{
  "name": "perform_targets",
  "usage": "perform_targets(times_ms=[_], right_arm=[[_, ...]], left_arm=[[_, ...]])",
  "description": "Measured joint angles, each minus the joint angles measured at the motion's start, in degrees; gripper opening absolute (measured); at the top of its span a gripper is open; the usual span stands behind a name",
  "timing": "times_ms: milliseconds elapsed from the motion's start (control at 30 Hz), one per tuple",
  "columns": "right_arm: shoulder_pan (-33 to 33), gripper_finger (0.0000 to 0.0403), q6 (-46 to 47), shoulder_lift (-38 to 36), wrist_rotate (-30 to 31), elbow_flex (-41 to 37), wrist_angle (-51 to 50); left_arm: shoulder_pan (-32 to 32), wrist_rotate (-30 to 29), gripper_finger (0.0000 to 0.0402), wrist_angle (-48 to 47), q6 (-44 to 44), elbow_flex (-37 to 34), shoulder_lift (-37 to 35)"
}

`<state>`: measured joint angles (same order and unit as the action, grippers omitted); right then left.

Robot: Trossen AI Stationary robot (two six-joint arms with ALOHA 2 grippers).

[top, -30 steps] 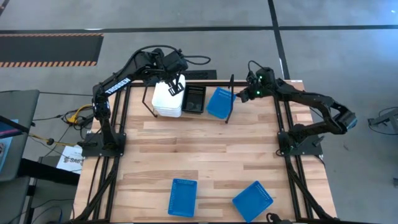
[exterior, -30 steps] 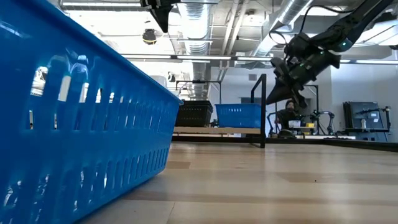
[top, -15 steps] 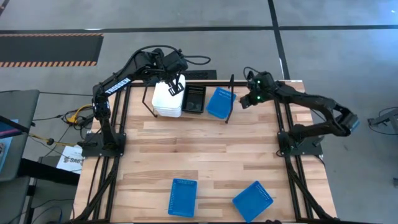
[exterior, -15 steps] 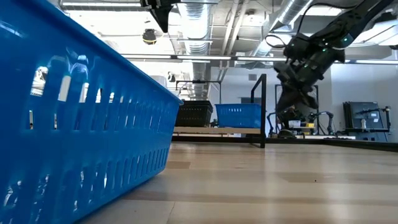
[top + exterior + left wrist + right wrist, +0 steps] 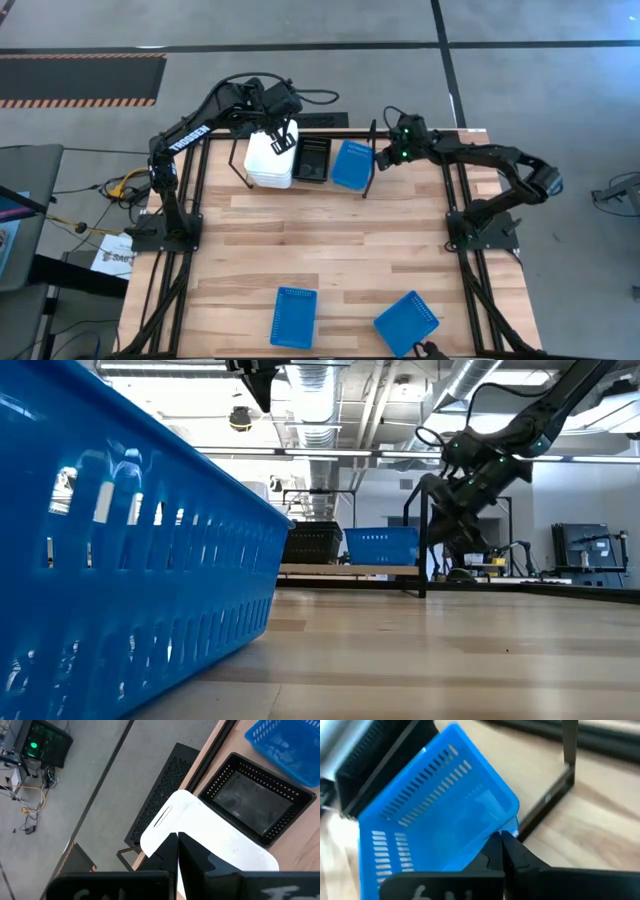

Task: Stack baskets on shelf by color
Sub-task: Put the top blue bin on the shelf, then stack the left blue bin on top of the blue bin on the shelf

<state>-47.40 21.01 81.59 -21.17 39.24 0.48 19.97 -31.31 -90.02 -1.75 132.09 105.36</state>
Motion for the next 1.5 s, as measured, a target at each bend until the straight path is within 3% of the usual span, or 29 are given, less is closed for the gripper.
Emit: perform_targets(times_ms=[233, 1000, 1233, 1500], right_arm=[[-0.68, 0.0000, 1.50, 0.23, -0.02, 0.00, 5.97], [-0.17, 0.0001, 2.54, 0.20, 0.08, 0.00, 9.65], [-3.45, 0.0001, 0.01, -3.57, -1.03, 0.00, 0.08], [-7.83, 0.0001, -2.96, -18.41, -1.19, -0.02, -13.40]], left_arm=[[0.00, 0.00, 0.0000, 0.00, 0.01, 0.00, 0.00], [0.00, 0.02, 0.0000, 0.00, 0.58, 0.00, 0.00], [0.00, 0.54, 0.0000, 0.02, 0.74, 0.00, 0.00], [-0.02, 8.54, 0.0000, 0.00, 2.00, 0.00, 0.00]])
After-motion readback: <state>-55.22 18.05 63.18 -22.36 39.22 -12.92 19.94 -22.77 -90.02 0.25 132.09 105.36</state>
